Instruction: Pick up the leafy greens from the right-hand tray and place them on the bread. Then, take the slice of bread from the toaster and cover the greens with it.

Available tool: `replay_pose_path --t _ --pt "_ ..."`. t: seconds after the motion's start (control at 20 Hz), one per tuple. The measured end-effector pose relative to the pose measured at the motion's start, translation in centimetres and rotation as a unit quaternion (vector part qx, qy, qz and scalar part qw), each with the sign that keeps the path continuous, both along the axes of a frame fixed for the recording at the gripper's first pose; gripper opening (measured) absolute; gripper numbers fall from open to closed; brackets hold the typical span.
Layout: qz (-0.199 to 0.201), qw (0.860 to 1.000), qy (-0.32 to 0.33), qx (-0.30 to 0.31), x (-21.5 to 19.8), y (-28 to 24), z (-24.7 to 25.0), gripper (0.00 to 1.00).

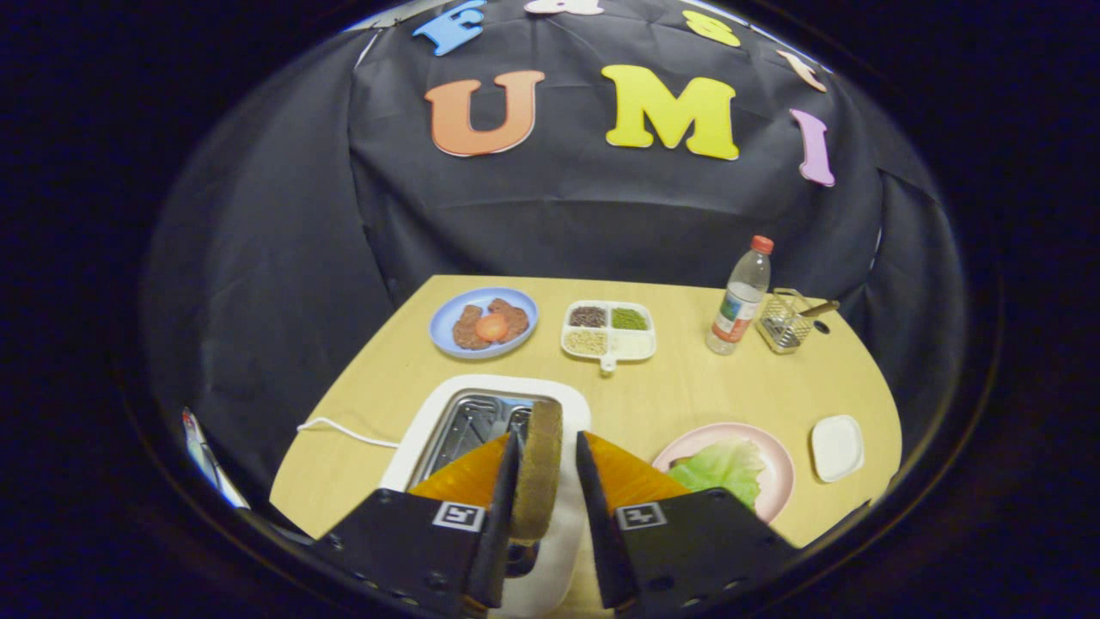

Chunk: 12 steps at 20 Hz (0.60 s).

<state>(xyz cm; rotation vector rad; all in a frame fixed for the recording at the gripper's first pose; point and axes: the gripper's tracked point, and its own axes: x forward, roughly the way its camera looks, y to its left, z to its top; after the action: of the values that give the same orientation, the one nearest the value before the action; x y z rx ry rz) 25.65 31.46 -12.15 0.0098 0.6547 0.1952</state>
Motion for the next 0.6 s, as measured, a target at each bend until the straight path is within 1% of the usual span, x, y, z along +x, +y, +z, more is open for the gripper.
replay_pose_path --t 0.05,0.2,0.35,0.6 --pt "-0.003 1.0 0.003 -0.012 -0.4 -0.3 0.2 0.11" --pt "0.003 1.0 -0.008 -0.021 -1.2 -0.2 0.6 0.11" --pt "0.005 0.999 -0.03 -0.021 -2.1 -0.3 2.3 0.11" --pt "0.007 0.997 -0.078 -0.023 -4.0 -1.1 7.1 0.11"
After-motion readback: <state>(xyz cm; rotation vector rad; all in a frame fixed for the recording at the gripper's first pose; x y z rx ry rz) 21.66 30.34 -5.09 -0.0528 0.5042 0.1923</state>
